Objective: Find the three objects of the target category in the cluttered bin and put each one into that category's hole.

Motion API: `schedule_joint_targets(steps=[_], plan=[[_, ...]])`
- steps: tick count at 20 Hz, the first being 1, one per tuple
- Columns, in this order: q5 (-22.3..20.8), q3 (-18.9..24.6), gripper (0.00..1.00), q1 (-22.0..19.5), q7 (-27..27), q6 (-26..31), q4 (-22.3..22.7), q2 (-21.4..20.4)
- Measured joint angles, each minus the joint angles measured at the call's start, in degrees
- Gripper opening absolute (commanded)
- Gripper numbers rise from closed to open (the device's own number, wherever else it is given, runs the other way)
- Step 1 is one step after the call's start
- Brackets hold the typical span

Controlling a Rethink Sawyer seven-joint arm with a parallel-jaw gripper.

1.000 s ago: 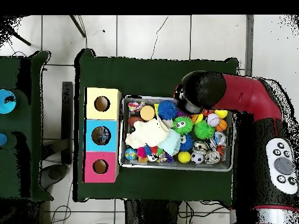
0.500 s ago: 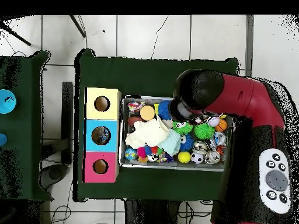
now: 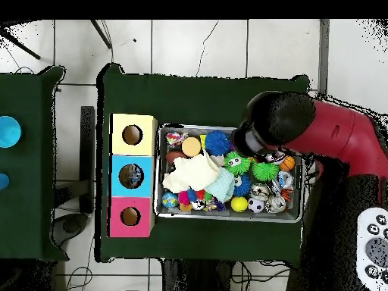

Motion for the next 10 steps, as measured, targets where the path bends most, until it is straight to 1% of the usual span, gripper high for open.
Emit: schedule_joint_targets(steps=[4, 10], plan=[[0.02, -0.02, 1.00, -0.96, 0.00, -2.17, -1.07, 1.06], [0.01, -0.02, 1.00, -1.84, 0.00, -4.59, -1.14, 2.13]])
